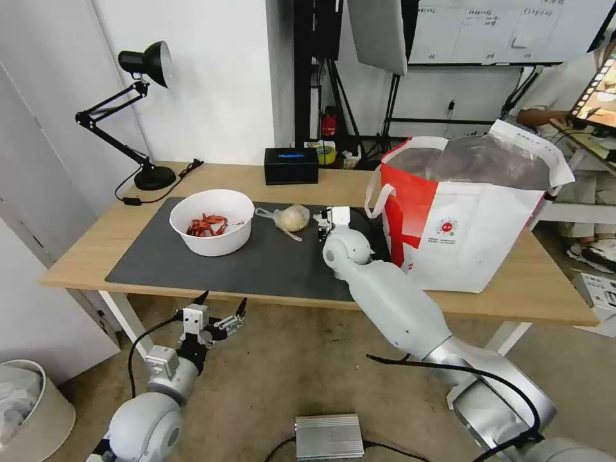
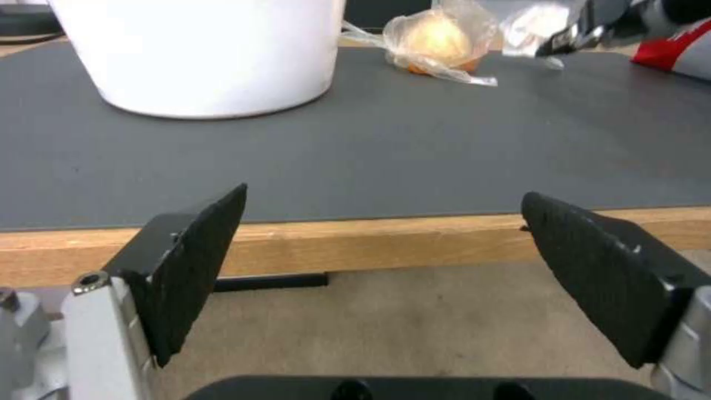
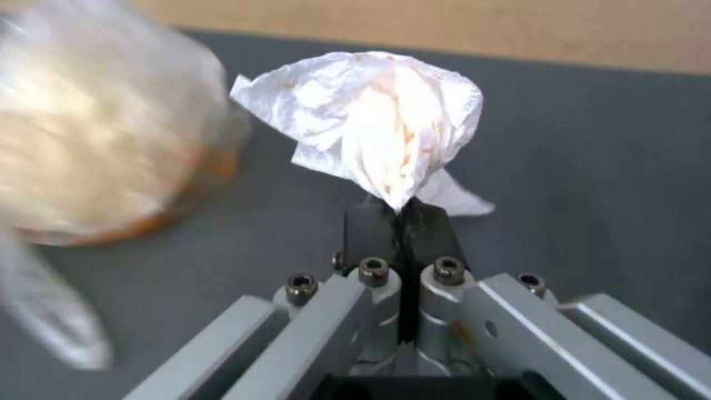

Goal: Pick up the trash from the table and place it into the takeout bag.

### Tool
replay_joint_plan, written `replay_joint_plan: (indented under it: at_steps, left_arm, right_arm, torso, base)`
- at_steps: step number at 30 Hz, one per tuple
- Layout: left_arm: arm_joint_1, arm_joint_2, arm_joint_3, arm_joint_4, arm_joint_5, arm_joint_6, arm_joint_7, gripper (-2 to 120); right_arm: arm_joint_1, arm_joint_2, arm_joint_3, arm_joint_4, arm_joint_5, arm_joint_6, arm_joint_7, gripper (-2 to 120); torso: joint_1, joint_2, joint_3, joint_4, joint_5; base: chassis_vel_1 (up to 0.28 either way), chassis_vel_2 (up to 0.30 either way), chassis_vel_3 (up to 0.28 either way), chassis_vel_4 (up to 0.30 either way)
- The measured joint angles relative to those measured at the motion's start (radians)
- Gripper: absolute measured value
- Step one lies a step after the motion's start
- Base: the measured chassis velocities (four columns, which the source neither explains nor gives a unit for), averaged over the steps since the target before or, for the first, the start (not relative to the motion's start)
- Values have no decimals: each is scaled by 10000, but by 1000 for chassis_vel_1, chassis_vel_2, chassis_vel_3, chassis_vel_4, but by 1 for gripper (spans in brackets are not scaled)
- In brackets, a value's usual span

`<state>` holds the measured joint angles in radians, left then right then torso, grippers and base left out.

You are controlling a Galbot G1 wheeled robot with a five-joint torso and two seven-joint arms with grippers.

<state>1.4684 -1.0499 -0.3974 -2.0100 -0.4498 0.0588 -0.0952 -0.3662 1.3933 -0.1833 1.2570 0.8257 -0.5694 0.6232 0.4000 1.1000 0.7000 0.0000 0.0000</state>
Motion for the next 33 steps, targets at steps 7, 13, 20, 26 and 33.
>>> replay_joint_plan:
  at_steps: [7,13,20,26,33]
  left_arm:
    - [42,-58,-34,-52,27,0,-12,100]
    - [102,-122,-103,-104,61,0,-26,100]
    - [189,-175,-110,-245,119,-1,-62,100]
    - [298,-272,-78,-361,239,25,-82,100]
    - [414,-389,13,-449,447,105,-193,100]
  right_arm:
    - [-390,-676,36,1750,581,-8,281,0]
    - [-1381,-1663,17,4371,1101,-186,593,0]
    - [-2678,-2653,340,6881,1148,-349,867,0]
    - [-3770,-3913,1574,8948,1104,-377,638,0]
    - [-3919,-5350,3177,10136,1361,-345,183,0]
  torso:
    - [1,0,-1,1,0]
    - [0,0,-1,0,1]
    - [0,0,-1,-1,2]
    - [-1,1,-1,-2,3]
    - [-1,0,-1,-2,2]
  base:
    - [0,0,0,0]
    - [0,0,0,0]
    - [0,0,0,0]
    - [0,0,0,0]
    - [0,0,0,0]
